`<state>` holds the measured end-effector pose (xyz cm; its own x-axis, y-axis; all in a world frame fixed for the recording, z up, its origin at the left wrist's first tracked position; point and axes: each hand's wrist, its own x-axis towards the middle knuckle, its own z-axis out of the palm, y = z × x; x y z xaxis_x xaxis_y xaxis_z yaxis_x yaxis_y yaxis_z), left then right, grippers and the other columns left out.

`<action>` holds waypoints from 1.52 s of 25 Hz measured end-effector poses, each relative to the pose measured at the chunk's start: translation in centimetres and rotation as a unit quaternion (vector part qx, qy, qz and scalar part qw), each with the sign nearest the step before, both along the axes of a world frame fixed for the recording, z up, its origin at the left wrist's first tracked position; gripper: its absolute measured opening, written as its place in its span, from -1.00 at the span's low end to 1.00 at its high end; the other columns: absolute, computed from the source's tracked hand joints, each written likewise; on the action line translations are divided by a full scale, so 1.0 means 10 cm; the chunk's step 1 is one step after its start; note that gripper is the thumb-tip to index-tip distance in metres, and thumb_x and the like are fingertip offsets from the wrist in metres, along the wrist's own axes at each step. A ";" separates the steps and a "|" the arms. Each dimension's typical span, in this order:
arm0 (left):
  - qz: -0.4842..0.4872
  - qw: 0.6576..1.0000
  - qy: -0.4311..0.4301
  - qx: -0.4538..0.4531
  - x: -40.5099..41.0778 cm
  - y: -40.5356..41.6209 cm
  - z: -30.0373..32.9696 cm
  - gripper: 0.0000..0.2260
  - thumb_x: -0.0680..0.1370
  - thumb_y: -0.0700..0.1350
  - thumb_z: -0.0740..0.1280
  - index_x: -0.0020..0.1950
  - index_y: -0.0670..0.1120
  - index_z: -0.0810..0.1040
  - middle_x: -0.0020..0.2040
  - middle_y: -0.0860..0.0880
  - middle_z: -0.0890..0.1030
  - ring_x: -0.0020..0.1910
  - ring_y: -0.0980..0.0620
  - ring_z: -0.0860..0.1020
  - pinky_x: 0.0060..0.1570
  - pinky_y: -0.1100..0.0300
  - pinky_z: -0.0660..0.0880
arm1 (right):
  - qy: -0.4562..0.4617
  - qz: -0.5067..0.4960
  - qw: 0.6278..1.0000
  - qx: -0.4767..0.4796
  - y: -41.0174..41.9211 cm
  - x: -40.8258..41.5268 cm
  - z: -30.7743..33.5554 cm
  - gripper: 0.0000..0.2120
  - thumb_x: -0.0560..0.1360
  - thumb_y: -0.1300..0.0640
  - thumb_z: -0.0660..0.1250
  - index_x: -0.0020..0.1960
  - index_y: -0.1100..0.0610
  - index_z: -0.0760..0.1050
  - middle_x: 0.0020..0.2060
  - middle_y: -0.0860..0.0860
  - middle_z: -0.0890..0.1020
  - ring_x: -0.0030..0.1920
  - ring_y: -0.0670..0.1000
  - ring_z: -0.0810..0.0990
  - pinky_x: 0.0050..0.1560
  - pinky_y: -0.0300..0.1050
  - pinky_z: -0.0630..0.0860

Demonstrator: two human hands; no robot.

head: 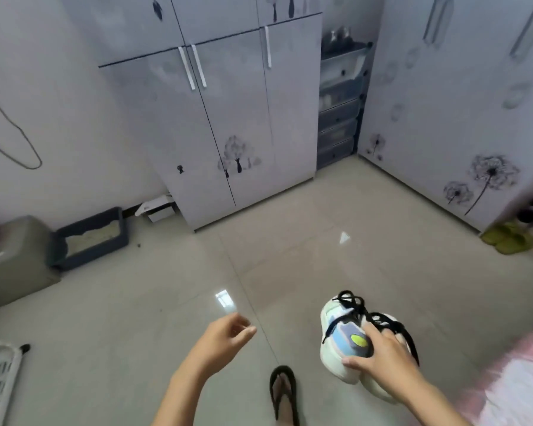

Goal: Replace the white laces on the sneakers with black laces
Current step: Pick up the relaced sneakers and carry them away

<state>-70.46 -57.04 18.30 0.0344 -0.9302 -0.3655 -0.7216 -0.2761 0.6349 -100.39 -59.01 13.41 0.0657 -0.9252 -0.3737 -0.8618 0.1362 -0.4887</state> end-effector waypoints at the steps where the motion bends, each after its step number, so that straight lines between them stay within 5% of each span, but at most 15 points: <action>1: 0.016 1.000 -0.010 0.000 0.12 -0.22 -0.02 -0.88 0.54 0.03 0.32 -0.03 0.01 0.56 -0.08 0.10 0.62 -0.09 0.25 0.56 -0.19 0.43 0.44 | -0.001 -0.012 1.000 0.010 -0.24 -0.03 -0.06 -0.45 0.31 -0.27 0.41 0.21 -0.12 0.35 0.01 -0.03 0.41 0.12 0.06 0.31 0.08 -0.09 0.36; 7: -0.021 0.998 -0.056 0.010 0.12 -2.14 -0.23 -0.88 0.59 0.02 0.23 -0.11 0.04 0.47 -0.18 0.10 0.53 -0.21 0.19 0.47 -0.30 0.42 0.33 | -0.051 -0.043 0.996 0.063 -1.85 -0.16 -0.20 -0.59 0.25 -0.23 0.46 -0.07 -0.23 0.29 -0.08 -0.10 0.39 0.07 0.03 0.29 0.01 -0.15 0.37; 15: -0.168 0.984 -0.050 0.034 -1.21 -4.70 -0.20 -0.87 0.60 0.01 0.21 -0.04 -0.01 0.49 -0.06 -0.04 0.58 -0.08 0.00 0.51 -0.23 0.31 0.35 | -0.034 -0.065 0.995 0.070 -3.84 -1.02 -0.11 -0.53 0.25 -0.23 0.47 0.01 -0.16 0.30 -0.11 -0.09 0.36 0.09 0.01 0.29 0.09 -0.14 0.37; 19: -0.182 0.982 -0.039 0.041 -2.14 -5.65 -0.27 -0.83 0.60 0.00 0.22 0.00 -0.06 0.52 -0.04 -0.05 0.58 -0.06 -0.01 0.53 -0.10 0.19 0.44 | -0.033 -0.063 0.994 0.078 -4.83 -1.87 -0.10 -0.60 0.24 -0.22 0.46 -0.21 -0.22 0.23 -0.12 -0.08 0.37 0.07 0.00 0.30 0.09 -0.14 0.37; 28: -0.109 0.991 0.018 0.075 -3.67 -7.65 -0.17 -0.83 0.59 0.03 0.23 0.01 -0.01 0.55 -0.04 0.04 0.60 -0.04 0.08 0.55 -0.04 0.21 0.48 | 0.040 -0.017 0.996 0.081 -7.13 -3.53 -0.15 -0.51 0.27 -0.22 0.45 0.11 -0.19 0.35 -0.13 -0.05 0.36 0.03 0.03 0.29 0.05 -0.10 0.37; 33: 0.002 0.994 0.013 0.112 -3.64 -8.79 -0.57 -0.85 0.59 0.03 0.23 -0.03 0.01 0.55 -0.04 0.06 0.60 -0.05 0.12 0.54 -0.10 0.30 0.43 | -0.023 0.010 0.994 0.104 -8.70 -3.97 -0.47 -0.62 0.19 -0.24 0.48 -0.22 -0.18 0.31 -0.21 -0.08 0.42 -0.08 0.04 0.39 -0.29 -0.21 0.23; 38: 0.009 0.994 -0.008 0.109 -3.91 -10.17 -0.66 -0.84 0.59 0.03 0.23 0.01 0.00 0.54 -0.03 0.07 0.57 -0.07 0.16 0.51 -0.19 0.39 0.38 | -0.023 0.061 0.993 0.099 -10.14 -4.16 -0.52 -0.63 0.27 -0.17 0.50 -0.10 -0.16 0.36 -0.18 -0.13 0.37 -0.03 0.00 0.34 -0.22 -0.25 0.27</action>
<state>-109.53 -158.70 11.74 0.0583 -0.8286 -0.5567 -0.7248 -0.4186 0.5472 -141.94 -160.45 8.19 0.1949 -0.8175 -0.5420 -0.8547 0.1295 -0.5027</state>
